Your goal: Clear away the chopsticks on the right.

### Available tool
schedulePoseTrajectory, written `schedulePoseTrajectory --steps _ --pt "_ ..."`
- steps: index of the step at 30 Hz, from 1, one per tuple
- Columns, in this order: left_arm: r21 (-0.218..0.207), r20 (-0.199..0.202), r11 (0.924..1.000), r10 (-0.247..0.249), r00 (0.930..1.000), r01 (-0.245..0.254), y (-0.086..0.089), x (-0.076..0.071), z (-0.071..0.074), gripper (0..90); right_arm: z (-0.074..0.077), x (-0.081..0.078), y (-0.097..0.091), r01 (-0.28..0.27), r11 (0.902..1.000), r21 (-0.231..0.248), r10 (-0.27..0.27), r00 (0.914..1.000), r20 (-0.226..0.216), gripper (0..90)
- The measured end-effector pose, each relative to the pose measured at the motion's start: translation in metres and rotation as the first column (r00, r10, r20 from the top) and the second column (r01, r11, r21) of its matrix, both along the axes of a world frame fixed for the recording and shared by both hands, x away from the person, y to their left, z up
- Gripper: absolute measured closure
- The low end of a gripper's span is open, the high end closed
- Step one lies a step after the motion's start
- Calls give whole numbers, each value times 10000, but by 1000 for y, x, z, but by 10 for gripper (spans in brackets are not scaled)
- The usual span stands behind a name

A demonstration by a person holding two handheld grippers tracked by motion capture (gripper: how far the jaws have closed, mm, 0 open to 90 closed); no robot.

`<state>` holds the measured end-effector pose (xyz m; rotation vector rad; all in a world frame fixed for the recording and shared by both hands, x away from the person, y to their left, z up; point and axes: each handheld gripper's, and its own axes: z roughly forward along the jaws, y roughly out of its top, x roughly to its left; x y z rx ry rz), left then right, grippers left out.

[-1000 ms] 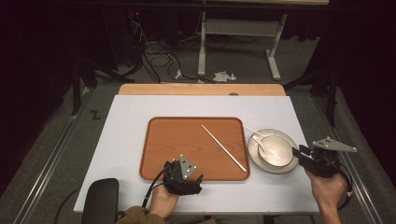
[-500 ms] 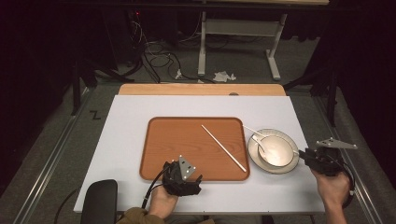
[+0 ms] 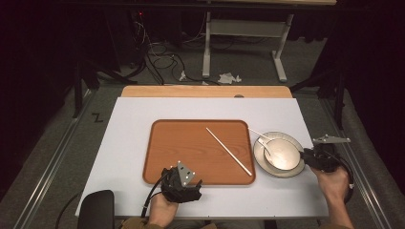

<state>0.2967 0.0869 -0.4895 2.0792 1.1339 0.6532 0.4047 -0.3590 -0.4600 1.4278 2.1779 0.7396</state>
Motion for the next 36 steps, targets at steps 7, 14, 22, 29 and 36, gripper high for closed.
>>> schedulePoseTrajectory --steps 7,14,22,29,36 --pt "1 -20 9997 260 9997 -260 4 -3 0 164 -6 12 3 -184 9998 -75 181 9989 -443 712" --pt "-36 27 9989 463 9989 -463 9 -5 1 163 -7 17 2 -241 9997 70 245 9981 -567 821" --pt "-47 22 9988 479 9989 -478 9 -6 1 164 -6 19 5 -190 9996 220 206 9971 -729 845" --pt "-64 11 9991 410 9992 -409 8 -5 1 164 5 12 7 -291 9995 113 292 9995 -108 848" --pt "-16 -30 9999 115 9999 -115 3 -2 0 164 12 1 0 -153 9990 432 137 9992 378 848"
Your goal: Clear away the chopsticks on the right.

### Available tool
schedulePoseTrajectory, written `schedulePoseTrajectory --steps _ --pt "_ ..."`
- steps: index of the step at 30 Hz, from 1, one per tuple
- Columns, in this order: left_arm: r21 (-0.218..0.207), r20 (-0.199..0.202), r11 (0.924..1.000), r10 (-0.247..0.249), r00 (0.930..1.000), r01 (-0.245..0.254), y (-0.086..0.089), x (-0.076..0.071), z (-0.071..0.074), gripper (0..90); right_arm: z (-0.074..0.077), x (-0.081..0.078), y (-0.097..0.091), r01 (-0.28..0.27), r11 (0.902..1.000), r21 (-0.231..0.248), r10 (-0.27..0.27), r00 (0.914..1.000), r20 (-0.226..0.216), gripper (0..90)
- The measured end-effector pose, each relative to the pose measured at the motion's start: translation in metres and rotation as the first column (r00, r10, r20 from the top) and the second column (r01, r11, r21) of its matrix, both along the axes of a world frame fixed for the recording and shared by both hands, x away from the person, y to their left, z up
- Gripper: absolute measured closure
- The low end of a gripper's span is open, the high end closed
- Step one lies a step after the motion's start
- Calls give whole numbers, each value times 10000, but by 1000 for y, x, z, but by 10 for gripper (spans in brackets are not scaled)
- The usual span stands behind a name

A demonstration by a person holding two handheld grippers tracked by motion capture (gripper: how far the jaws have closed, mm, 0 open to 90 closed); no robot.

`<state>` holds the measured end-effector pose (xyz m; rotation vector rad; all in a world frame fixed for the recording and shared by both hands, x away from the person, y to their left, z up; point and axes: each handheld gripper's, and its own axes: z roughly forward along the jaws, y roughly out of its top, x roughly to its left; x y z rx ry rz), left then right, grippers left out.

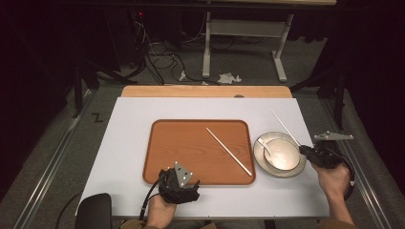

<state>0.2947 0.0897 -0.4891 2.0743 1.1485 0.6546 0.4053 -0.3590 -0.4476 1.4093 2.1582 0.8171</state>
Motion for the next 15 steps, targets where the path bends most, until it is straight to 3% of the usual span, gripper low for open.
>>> schedulePoseTrajectory --steps 4,7,15 --pt "-106 51 9999 -93 9999 93 0 4 2 164 6 -10 -1 107 9997 241 -115 9993 343 848" --pt "-85 71 9993 -359 9993 359 -5 8 3 164 14 -23 -6 169 9959 885 -224 9979 615 848" --pt "-94 89 9964 -836 9965 837 -14 15 3 164 25 -51 -1 160 9975 686 -221 9957 901 847"
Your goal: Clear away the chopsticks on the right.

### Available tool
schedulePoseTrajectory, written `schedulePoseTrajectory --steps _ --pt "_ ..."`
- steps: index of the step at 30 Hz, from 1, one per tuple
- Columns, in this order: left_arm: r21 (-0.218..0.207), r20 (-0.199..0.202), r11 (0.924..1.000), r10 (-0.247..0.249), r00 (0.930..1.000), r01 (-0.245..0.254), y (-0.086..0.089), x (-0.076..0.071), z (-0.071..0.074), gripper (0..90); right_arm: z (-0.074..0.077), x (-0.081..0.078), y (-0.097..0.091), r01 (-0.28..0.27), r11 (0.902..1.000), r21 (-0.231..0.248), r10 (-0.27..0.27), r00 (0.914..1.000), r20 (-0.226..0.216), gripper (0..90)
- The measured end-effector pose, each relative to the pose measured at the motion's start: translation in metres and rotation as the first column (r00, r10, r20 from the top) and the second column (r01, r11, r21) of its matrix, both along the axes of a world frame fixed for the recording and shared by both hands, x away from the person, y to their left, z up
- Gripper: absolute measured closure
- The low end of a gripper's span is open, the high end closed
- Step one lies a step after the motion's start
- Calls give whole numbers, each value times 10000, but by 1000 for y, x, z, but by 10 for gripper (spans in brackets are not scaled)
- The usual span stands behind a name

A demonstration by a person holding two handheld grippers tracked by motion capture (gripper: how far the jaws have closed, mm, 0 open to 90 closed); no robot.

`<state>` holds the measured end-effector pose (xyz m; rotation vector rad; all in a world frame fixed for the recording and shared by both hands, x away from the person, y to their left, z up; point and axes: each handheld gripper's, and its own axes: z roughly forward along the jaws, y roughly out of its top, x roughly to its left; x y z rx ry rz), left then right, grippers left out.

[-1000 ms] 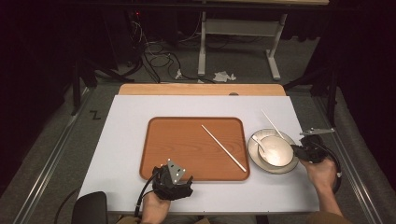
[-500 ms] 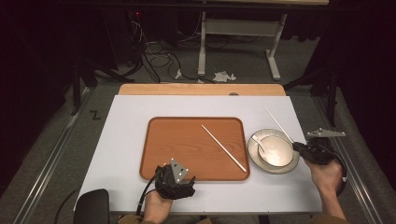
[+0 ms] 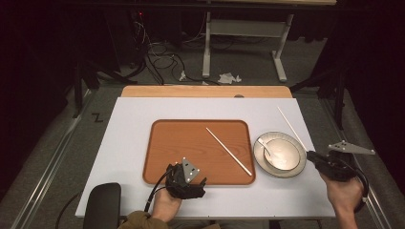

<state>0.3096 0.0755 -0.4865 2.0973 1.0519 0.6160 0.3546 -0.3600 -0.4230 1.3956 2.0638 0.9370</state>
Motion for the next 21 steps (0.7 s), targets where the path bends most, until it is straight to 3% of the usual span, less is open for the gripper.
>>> schedulePoseTrajectory --steps 5,10,15,21 --pt "24 37 9999 -171 9998 171 -6 4 -1 164 6 -18 16 -347 9993 -127 350 9992 206 847" --pt "83 -30 9993 -366 9993 366 -11 8 -1 164 14 -34 49 -1180 9919 -459 1201 9918 446 847" --pt "-23 109 9988 -488 9988 488 -12 9 1 164 10 -40 73 -1816 9812 -652 1831 9830 168 847" --pt "48 118 9978 -666 9977 665 -15 10 1 164 0 -39 93 -2202 9719 -837 2185 9754 -290 847"
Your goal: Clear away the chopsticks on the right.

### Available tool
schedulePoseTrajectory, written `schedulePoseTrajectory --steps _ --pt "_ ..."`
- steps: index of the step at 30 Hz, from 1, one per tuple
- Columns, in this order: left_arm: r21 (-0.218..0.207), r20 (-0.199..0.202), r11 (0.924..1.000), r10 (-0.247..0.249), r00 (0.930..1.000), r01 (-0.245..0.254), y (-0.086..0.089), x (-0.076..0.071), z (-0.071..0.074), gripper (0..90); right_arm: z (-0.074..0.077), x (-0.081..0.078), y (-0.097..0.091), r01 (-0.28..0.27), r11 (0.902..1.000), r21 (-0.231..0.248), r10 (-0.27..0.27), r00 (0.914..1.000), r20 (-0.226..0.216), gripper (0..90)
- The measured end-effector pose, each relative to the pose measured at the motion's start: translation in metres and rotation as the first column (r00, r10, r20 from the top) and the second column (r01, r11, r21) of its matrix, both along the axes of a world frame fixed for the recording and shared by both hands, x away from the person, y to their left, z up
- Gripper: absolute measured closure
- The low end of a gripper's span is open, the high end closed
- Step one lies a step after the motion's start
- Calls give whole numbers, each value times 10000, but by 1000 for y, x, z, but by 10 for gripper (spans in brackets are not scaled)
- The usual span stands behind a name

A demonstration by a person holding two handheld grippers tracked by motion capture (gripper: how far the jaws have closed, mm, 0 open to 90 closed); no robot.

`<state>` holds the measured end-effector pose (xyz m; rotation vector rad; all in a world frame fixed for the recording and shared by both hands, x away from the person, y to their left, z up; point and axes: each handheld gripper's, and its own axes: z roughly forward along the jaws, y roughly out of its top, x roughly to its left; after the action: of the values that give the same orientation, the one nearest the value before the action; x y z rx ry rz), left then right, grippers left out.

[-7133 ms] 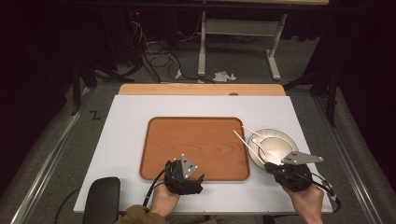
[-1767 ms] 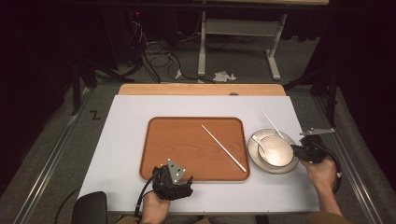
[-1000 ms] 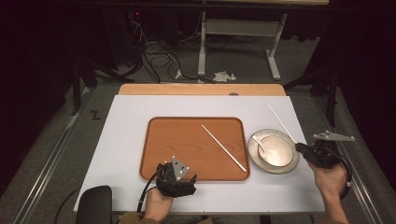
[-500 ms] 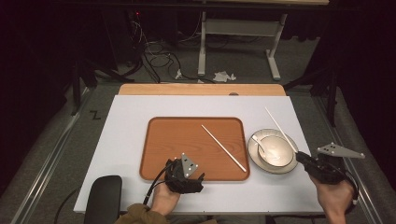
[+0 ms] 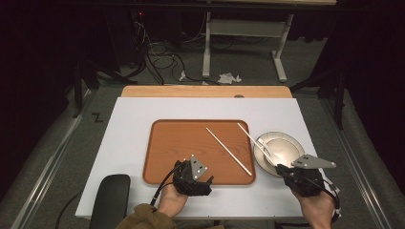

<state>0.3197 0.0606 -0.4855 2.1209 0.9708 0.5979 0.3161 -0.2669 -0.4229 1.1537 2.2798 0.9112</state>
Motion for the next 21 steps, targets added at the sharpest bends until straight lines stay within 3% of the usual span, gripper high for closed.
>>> schedulePoseTrajectory --steps 14,21 --pt "27 102 9996 268 9996 -269 4 -2 1 164 -26 21 52 -999 9905 -947 913 9916 -918 846" --pt "20 111 9988 487 9987 -488 10 -6 1 164 -36 30 71 -1146 9860 -1209 970 9850 -1424 845"
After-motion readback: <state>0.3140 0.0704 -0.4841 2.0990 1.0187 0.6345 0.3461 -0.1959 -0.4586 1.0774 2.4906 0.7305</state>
